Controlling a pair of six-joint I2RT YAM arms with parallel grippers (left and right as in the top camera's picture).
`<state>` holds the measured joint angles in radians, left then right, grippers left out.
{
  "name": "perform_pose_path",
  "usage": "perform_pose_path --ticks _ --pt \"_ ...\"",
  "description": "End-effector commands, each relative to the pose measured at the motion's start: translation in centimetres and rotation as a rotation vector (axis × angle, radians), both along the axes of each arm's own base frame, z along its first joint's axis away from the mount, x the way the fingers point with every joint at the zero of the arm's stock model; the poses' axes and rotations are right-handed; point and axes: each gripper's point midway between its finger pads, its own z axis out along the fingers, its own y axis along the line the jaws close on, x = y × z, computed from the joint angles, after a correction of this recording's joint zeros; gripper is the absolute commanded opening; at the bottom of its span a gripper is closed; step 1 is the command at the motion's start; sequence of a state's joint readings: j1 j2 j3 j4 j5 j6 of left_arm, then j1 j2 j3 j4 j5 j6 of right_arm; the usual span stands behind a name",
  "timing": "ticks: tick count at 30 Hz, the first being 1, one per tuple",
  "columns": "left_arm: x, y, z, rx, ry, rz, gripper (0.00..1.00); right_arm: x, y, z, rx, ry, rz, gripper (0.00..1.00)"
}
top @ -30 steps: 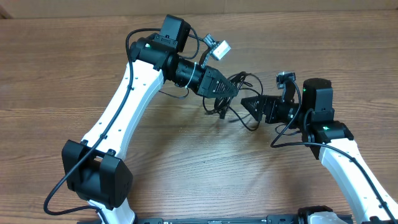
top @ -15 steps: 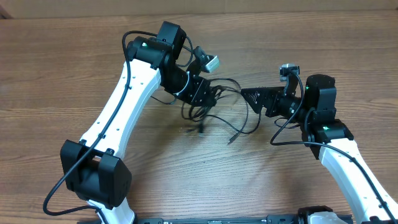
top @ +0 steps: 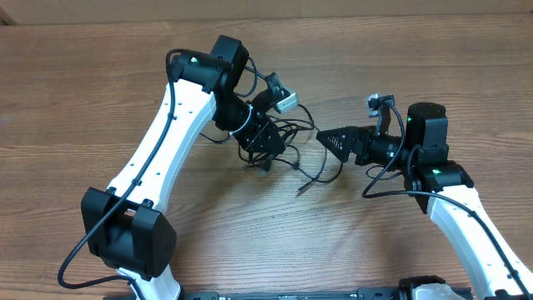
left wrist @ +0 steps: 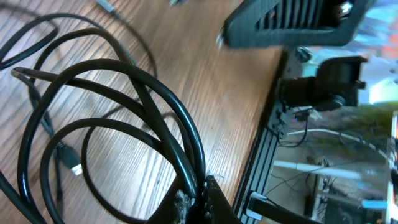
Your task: Untangle cables
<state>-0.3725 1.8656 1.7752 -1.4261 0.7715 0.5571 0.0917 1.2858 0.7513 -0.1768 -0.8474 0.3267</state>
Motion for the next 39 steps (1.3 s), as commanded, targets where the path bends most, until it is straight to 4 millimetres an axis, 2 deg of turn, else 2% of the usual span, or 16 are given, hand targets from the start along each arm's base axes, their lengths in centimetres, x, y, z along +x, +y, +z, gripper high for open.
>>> perform_pose_path --ticks 1,4,7,14,15,18,20,23,25,27,31,33,39 --pt "-1.2 -1.8 1.2 -0.111 -0.06 -0.128 0.04 -0.9 0.8 0.8 0.079 0.053 0.041 0.88" --pt "-1.9 -2.6 1.3 -0.122 -0.08 -0.173 0.04 -0.9 1.0 1.2 0.108 0.074 0.037 0.91" --pt "-2.3 -3.6 1.3 -0.131 -0.099 -0.202 0.04 -1.0 1.2 1.6 0.142 0.104 0.036 1.0" --pt "-2.8 -4.9 1.4 -0.146 -0.131 -0.242 0.04 -1.0 1.2 1.6 0.177 0.179 0.006 1.0" --pt "-2.7 -4.9 1.4 -0.146 -0.131 -0.238 0.04 -1.0 1.2 1.6 0.177 0.179 0.006 0.95" --pt "-2.6 -5.0 1.4 -0.147 -0.131 -0.232 0.04 -1.0 1.2 1.6 0.179 0.182 0.006 0.68" --pt "-2.5 -5.0 1.4 -0.147 -0.133 -0.233 0.04 -1.0 1.2 1.6 0.195 0.215 -0.009 0.55" --pt "-2.5 -5.1 1.4 -0.148 -0.134 -0.229 0.04 -1.0 1.2 1.6 0.22 0.268 -0.031 0.53" --pt "-2.4 -5.1 1.4 -0.148 -0.131 -0.221 0.04 -1.1 1.2 1.6 0.231 0.285 -0.032 0.55" --pt "-2.2 -5.2 1.5 -0.148 -0.13 -0.211 0.04 -1.2 1.3 1.7 0.242 0.302 -0.028 0.62" --pt "-2.0 -5.4 1.6 -0.156 -0.128 -0.198 0.04 -1.5 1.4 1.6 0.253 0.332 -0.026 0.62" --pt "-2.3 -5.7 2.0 -0.186 -0.113 -0.201 0.04 -1.6 1.4 1.5 0.253 0.345 -0.03 0.52" --pt "-3.0 -6.3 2.5 -0.218 -0.097 -0.217 0.04 -1.2 1.2 1.4 0.268 0.389 -0.077 0.36"
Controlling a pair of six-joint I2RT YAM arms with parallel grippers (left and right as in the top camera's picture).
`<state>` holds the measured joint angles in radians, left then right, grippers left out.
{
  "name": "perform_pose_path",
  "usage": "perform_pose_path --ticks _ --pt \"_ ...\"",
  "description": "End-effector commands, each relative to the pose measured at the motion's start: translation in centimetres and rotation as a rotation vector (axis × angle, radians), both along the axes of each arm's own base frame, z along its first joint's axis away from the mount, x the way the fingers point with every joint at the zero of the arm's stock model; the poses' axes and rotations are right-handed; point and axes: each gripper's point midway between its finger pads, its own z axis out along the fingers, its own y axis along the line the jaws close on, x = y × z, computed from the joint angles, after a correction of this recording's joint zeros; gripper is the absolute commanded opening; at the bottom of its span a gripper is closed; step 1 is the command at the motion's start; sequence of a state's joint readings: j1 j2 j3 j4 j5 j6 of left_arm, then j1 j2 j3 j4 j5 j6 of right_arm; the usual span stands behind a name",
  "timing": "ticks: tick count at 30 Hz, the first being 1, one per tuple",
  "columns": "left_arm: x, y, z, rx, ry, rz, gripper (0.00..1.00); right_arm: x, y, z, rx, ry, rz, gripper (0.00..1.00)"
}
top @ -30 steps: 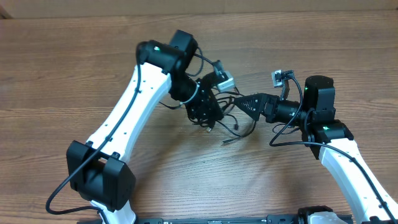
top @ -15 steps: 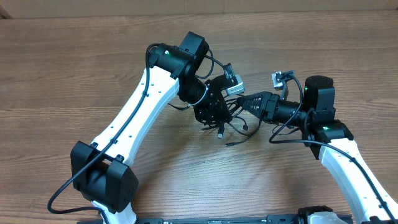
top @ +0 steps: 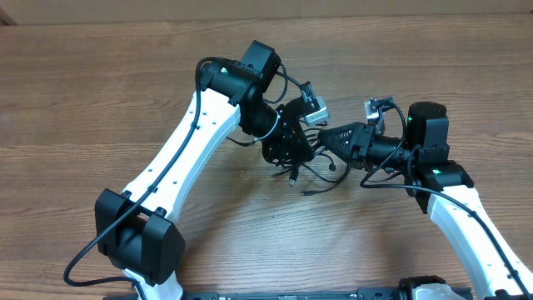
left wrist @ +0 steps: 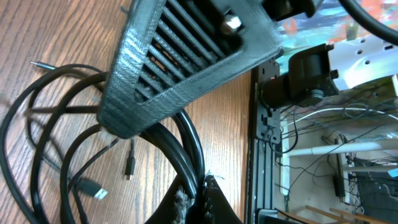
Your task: Untangle cables
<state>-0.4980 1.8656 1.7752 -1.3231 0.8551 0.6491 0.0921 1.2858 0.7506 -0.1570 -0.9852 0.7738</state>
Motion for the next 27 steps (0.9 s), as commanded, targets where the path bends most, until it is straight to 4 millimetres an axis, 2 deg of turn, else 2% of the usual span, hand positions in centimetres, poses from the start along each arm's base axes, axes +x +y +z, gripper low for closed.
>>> perform_pose_path --ticks 1,4,7,10,11,13,16,24,27 --pt "-1.0 -1.2 1.2 -0.072 0.033 -0.031 0.04 0.3 -0.1 -0.1 0.001 0.024 -0.027 0.33" --pt "-1.3 -1.4 1.2 -0.067 0.036 -0.038 0.04 0.4 -0.2 -0.1 -0.003 0.024 -0.033 0.24" --pt "-1.2 -1.2 0.8 -0.044 0.026 -0.035 0.05 0.5 -0.3 -0.1 -0.007 0.021 -0.039 0.04" --pt "-0.8 -0.4 -0.2 0.031 0.0 -0.017 0.13 0.6 -0.3 -0.2 -0.012 0.02 -0.044 0.04" --pt "-0.2 0.4 -1.2 0.109 -0.017 0.016 0.13 0.6 -0.3 -0.2 -0.012 0.02 -0.044 0.04" --pt "0.4 1.2 -2.0 0.182 -0.024 0.057 0.06 0.6 -0.4 -0.2 -0.014 0.02 -0.047 0.04" --pt "1.3 2.4 -3.0 0.276 -0.043 0.112 0.04 0.8 -0.6 -0.6 -0.028 0.029 -0.064 0.04" --pt "2.7 4.1 -3.8 0.353 -0.076 0.17 0.05 0.8 -1.7 -2.9 -0.132 0.069 -0.121 0.04" --pt "4.9 5.7 -4.3 0.431 -0.073 0.331 0.04 0.7 -2.7 -4.4 -0.2 0.111 -0.166 0.04"
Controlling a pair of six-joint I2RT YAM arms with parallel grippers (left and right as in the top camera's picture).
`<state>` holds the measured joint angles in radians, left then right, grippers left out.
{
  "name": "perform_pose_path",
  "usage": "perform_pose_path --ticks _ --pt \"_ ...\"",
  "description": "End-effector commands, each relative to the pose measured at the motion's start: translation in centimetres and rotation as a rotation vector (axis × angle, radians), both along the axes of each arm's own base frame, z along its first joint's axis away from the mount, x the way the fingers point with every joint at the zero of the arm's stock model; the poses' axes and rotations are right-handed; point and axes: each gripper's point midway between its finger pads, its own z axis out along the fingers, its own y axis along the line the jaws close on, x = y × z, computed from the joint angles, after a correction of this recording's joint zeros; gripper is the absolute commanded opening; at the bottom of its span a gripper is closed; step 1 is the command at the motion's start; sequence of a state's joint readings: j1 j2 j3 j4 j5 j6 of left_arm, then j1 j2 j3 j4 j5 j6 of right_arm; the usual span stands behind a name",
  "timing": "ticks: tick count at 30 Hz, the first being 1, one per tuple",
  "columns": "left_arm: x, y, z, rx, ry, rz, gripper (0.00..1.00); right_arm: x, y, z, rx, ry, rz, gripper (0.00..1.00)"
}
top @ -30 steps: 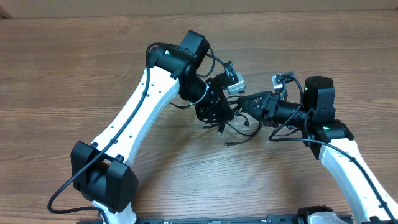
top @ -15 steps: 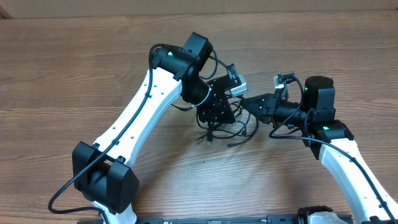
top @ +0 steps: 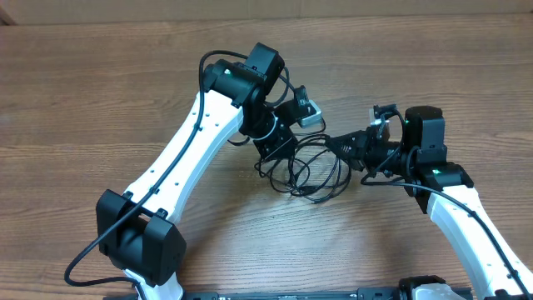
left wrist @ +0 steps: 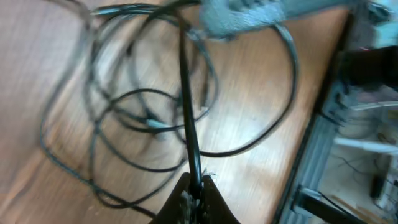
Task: Untangle cables
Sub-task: 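Pull a cable strand far left with the left gripper, stretching it out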
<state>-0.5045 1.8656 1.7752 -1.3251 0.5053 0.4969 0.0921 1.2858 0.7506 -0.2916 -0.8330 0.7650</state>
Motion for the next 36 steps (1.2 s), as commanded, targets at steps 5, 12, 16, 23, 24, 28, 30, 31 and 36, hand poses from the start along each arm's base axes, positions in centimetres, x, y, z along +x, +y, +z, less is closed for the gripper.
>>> perform_pose_path --ticks 5,12,16,23,24,28,30,31,36 --pt "5.8 5.2 -0.5 0.116 -0.014 0.432 0.04 -0.1 -4.0 -4.8 -0.277 0.099 -0.156 0.04" --pt "8.4 10.3 1.9 0.071 -0.04 0.642 0.04 -1.0 -7.9 -7.7 -0.514 0.169 -0.257 0.04" --pt "8.9 15.1 6.3 0.013 -0.145 0.766 0.04 -0.9 -9.7 -8.2 -0.614 0.158 -0.296 0.04" --pt "8.5 20.6 16.5 -0.236 -0.389 0.954 0.04 -1.0 -10.6 -8.5 -0.664 0.17 -0.324 0.04" --pt "8.3 21.3 17.9 -0.267 -0.424 0.984 0.04 -1.2 -10.9 -8.6 -0.676 0.178 -0.328 0.04" --pt "7.2 25.3 23.1 -0.393 -0.539 1.178 0.04 -1.8 -12.1 -9.1 -0.742 0.212 -0.36 0.04" --pt "6.7 26.3 24.5 -0.44 -0.555 1.232 0.04 -2.0 -12.3 -9.2 -0.75 0.218 -0.363 0.04" --pt "6.5 26.5 24.9 -0.458 -0.562 1.232 0.04 -2.0 -12.4 -9.2 -0.755 0.219 -0.366 0.04" --pt "6.0 25.9 27.2 -0.58 -0.581 1.142 0.04 -2.3 -13.0 -9.4 -0.784 0.234 -0.382 0.04"
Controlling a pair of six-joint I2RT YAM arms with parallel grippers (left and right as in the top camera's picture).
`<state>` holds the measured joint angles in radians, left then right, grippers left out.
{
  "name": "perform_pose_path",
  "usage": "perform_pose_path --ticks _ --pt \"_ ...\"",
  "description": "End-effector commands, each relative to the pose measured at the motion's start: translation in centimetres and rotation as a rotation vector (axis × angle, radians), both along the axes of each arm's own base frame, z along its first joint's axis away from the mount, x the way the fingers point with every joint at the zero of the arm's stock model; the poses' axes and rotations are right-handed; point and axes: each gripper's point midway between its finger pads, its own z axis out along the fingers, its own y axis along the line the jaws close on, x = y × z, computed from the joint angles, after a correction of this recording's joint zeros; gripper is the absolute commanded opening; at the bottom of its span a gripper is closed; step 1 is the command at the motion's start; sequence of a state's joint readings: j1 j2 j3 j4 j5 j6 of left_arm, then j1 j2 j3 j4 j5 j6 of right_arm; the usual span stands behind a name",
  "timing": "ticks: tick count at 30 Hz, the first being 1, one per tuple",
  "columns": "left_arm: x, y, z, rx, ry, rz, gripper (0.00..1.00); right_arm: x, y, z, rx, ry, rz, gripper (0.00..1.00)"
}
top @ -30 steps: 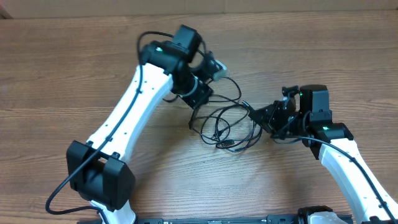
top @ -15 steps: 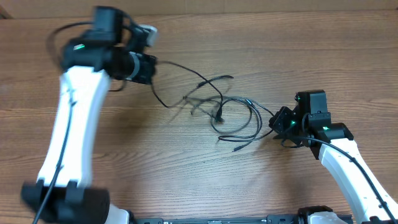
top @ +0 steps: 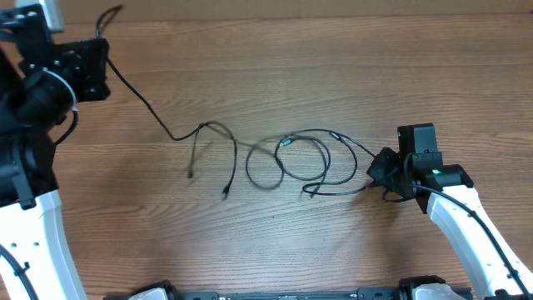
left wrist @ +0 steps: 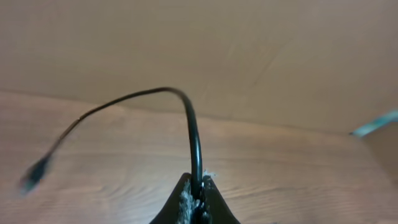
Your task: Untangle cables
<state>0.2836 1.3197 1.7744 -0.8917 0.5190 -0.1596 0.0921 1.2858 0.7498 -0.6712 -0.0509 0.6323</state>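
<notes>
Black cables lie strung across the wooden table. A thin cable (top: 171,136) rises from the table to my left gripper (top: 102,52) at the far left rear. In the left wrist view the left gripper (left wrist: 198,190) is shut on this cable (left wrist: 189,118), and its free plug end (left wrist: 31,175) arcs away to the left. Loose loops (top: 287,158) lie mid-table, and two ends (top: 225,193) hang off at left centre. The loops' right side runs into my right gripper (top: 381,172), which is low over the table and appears shut on them.
Bare wooden tabletop (top: 291,67) surrounds the cables. A tan cardboard wall (left wrist: 249,50) stands behind the table's back edge. The left arm's white link (top: 25,225) fills the left edge, and the right arm's link (top: 466,225) crosses the lower right.
My left gripper has moved from the table's middle to the far left rear, still shut on its cable. The bundle is now stretched out in a line. The right gripper sits slightly lower and to the right.
My left gripper held a tangled bundle mid-table, with the right gripper open beside it. Then the two grippers were together at the bundle. Then the right gripper was at the loosened loops' right side. Now the cables lie spread out between the two grippers.
</notes>
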Motion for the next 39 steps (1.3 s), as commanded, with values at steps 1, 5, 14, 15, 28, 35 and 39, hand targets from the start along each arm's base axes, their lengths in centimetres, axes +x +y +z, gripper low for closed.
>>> perform_pose_path --ticks 1,5,14,15,28,35,39 --pt "-0.7 -1.7 2.2 -0.105 -0.064 -0.124 0.04 -0.1 -1.3 -0.1 -0.06 0.007 -0.052 0.04" --pt "-1.1 -3.6 3.5 -0.151 -0.113 -0.271 0.04 -0.6 -2.2 -0.3 -0.096 0.028 -0.099 0.04" --pt "0.3 -4.2 0.7 -0.21 -0.031 -0.365 0.04 -1.6 -4.4 -0.5 -0.179 0.06 -0.231 0.04" --pt "0.9 -3.6 -0.2 -0.208 0.002 -0.325 0.04 -2.0 -5.4 -0.5 -0.224 0.068 -0.275 0.04" --pt "1.9 4.5 -8.9 -0.03 0.328 0.151 0.04 -4.1 -14.6 0.6 -0.374 0.062 -0.695 0.05" --pt "0.6 6.3 -10.6 -0.043 0.434 0.301 0.04 1.1 -12.0 1.0 -0.109 -0.08 -0.407 0.04" --pt "0.9 -0.8 -8.9 -0.16 0.354 -0.099 0.04 5.1 -4.0 3.8 0.099 -0.291 0.098 0.05"
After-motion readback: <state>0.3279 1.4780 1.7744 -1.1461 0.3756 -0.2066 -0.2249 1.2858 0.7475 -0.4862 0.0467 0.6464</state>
